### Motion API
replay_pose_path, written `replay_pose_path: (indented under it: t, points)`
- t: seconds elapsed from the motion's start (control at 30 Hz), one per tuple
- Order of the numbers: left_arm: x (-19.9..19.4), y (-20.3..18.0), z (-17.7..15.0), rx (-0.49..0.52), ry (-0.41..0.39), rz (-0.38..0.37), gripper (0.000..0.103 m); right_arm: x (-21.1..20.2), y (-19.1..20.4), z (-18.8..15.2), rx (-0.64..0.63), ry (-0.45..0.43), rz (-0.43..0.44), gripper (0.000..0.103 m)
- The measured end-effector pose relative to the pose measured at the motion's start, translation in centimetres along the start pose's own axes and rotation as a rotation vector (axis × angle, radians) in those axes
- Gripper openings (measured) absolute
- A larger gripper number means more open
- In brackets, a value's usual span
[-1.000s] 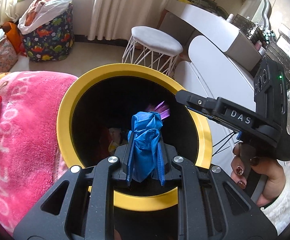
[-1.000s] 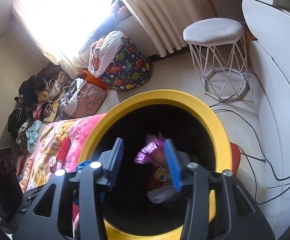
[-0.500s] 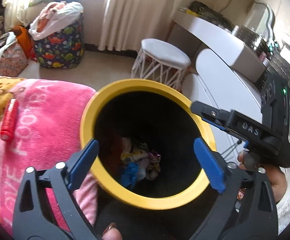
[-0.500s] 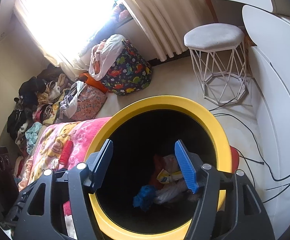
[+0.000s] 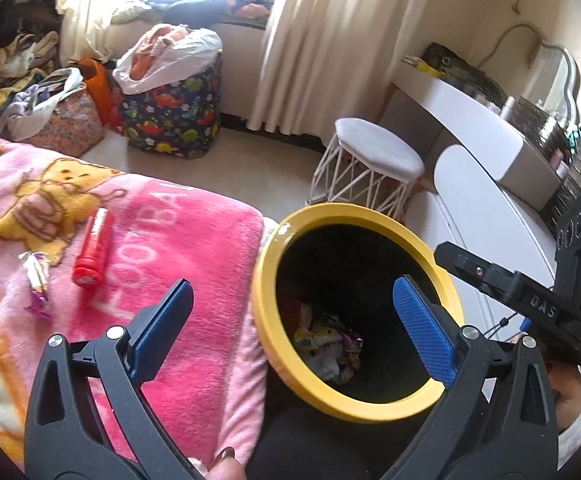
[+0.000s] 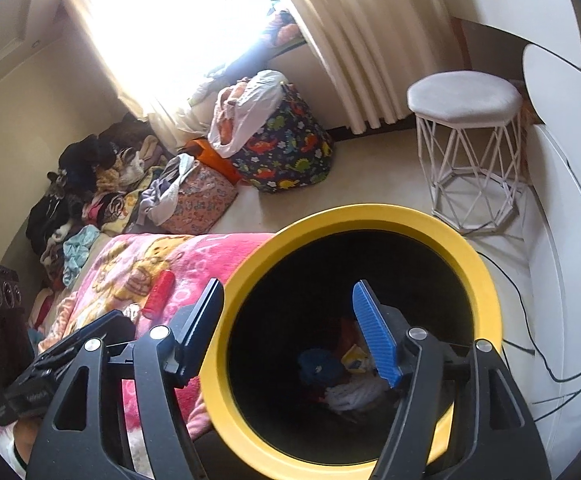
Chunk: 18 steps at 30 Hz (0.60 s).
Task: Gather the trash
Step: 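Move both open tools back over the red can and silver-purple wrapper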
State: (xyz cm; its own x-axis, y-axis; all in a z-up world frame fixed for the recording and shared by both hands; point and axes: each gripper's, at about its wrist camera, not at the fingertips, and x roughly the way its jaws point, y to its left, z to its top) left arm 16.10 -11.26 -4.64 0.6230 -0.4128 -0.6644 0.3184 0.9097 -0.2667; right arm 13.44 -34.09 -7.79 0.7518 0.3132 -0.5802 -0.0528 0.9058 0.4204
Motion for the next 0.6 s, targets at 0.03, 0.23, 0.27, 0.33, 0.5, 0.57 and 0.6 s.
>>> replay_pose_path:
  t: [0.03, 0.23, 0.27, 0.33, 0.5, 0.57, 0.6]
  points:
    - [-0.2, 0.3, 0.0, -0.004, -0.004, 0.003, 0.092, 0.0, 0.4, 0.0, -0.008, 0.001, 0.004, 0.066]
    - [-1.1, 1.6, 0.0, -0.03, -0.023, 0.02, 0.092, 0.4, 2.0, 0.0, -0.049, 0.011, 0.022, 0.067]
    - [-1.2, 1.8, 0.0, -0.035, -0.026, 0.022, 0.092, 0.4, 2.3, 0.0, -0.056, 0.013, 0.024, 0.067]
    - [-1.5, 2.2, 0.0, -0.045, -0.034, 0.028, 0.092, 0.6, 3.0, 0.0, -0.068, 0.017, 0.032, 0.067]
    - [-2.2, 3.5, -0.1, -0.075, -0.05, 0.037, 0.092, 0.9, 4.4, -0.1, -0.099, 0.027, 0.047, 0.067]
    - [-2.5, 4.0, -0.1, -0.079, -0.055, 0.041, 0.092, 1.1, 5.0, -0.2, -0.108, 0.03, 0.055, 0.067]
    - [-2.6, 4.1, -0.1, -0.081, -0.058, 0.044, 0.092, 1.1, 5.2, -0.2, -0.112, 0.031, 0.058, 0.067]
